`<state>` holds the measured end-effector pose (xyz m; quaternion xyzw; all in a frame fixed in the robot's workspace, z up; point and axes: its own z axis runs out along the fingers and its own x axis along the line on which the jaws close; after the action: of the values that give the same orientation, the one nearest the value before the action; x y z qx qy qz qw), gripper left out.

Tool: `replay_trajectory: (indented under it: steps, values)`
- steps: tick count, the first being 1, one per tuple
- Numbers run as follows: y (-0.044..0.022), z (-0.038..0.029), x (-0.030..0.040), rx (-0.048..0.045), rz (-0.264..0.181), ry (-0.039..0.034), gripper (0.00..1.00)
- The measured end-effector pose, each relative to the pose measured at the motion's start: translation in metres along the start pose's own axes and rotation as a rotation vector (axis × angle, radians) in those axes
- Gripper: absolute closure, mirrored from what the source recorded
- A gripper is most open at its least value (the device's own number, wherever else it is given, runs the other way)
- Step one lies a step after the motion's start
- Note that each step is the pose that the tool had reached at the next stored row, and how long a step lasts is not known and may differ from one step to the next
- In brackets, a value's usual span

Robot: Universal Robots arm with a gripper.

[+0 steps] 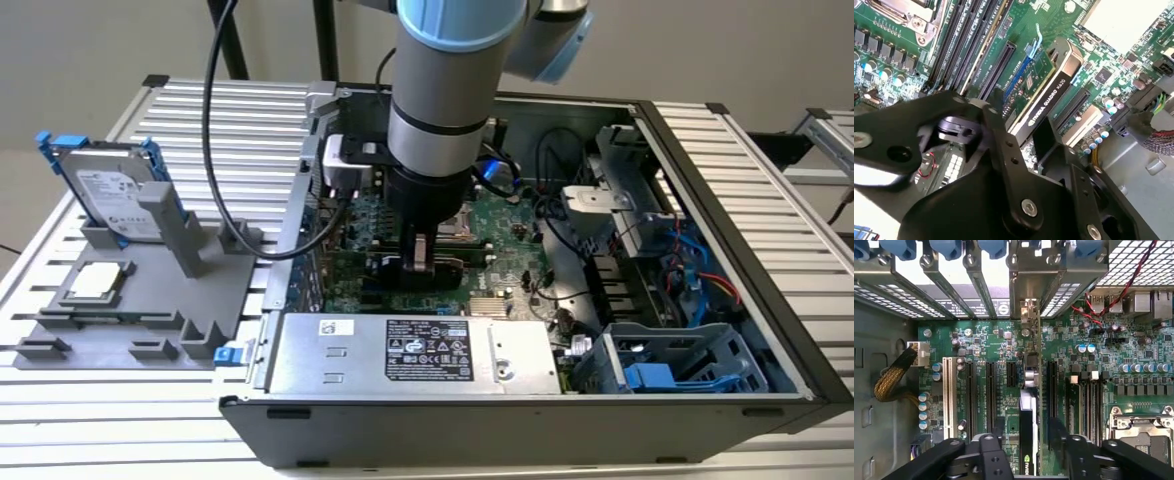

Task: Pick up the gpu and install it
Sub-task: 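Insert the gpu into the slot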

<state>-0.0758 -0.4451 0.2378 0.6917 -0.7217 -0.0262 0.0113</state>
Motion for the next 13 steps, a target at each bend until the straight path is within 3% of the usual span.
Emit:
replay_trajectory:
  steps: [3,13]
  values:
    - [0.0000,-0.0018,0.0000,0.0000,0.000,-0.0002,0.00]
    - [0.0024,-0.0464,-0.0009,-0.0001,0.000,0.0001,0.00]
